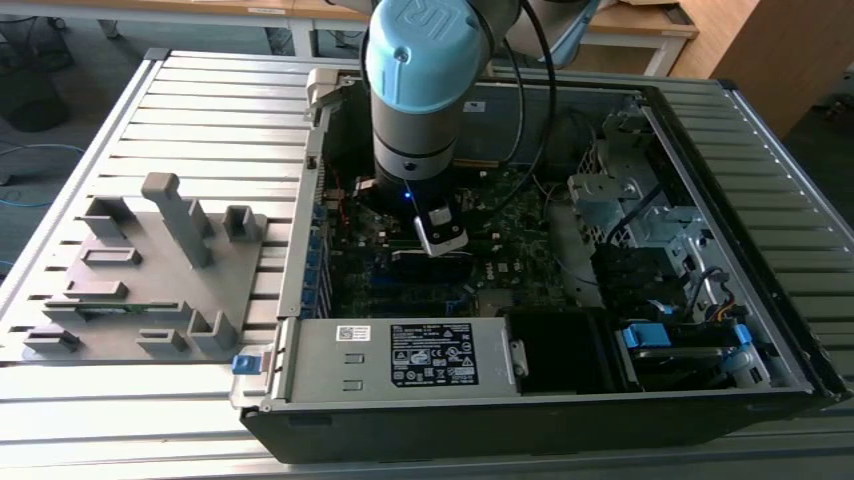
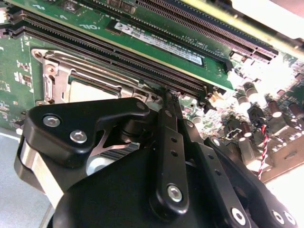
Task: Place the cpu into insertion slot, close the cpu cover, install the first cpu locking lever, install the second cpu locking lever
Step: 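Install the second cpu locking lever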
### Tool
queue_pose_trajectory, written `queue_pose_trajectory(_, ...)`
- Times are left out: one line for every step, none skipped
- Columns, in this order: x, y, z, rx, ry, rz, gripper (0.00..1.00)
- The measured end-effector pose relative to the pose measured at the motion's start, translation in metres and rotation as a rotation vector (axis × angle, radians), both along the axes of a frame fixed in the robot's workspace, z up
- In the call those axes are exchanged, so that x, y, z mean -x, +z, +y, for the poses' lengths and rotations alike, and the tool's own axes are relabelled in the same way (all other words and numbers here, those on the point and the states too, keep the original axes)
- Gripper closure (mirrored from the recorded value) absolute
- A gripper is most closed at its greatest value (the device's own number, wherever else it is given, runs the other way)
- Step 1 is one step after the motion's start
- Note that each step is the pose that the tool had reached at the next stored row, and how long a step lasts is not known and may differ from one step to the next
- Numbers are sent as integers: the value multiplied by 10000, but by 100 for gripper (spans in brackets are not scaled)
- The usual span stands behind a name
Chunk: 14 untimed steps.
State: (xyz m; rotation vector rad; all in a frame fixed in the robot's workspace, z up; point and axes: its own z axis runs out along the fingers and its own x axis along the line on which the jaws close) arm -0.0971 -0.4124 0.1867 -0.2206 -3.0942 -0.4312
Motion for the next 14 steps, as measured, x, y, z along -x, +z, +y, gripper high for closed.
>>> queue_pose_trajectory(0, 0, 0, 0, 0, 0, 90)
queue_pose_trajectory(0, 0, 0, 1, 0, 0, 90)
queue_pose_trajectory(0, 0, 0, 1, 0, 0, 90)
queue_pose_trajectory(0, 0, 0, 1, 0, 1, 90)
queue_pose_trajectory(0, 0, 0, 1, 0, 1, 90)
queue_pose_trajectory(0, 0, 0, 1, 0, 1, 90)
queue_pose_trajectory(0, 0, 0, 2, 0, 1, 90)
queue_pose_trajectory(0, 0, 0, 2, 0, 1, 90)
queue_pose_trajectory(0, 0, 0, 2, 0, 1, 90)
queue_pose_trajectory(0, 0, -1, 4, -5, 1, 90)
queue_pose_trajectory(0, 0, 0, 10, -26, 1, 90)
queue_pose_trajectory(1, 0, 0, 34, -70, 1, 90)
queue_pose_trajectory(1, -1, 0, 59, -113, 0, 90)
queue_pose_trajectory(0, 0, 0, 85, -151, 0, 90)
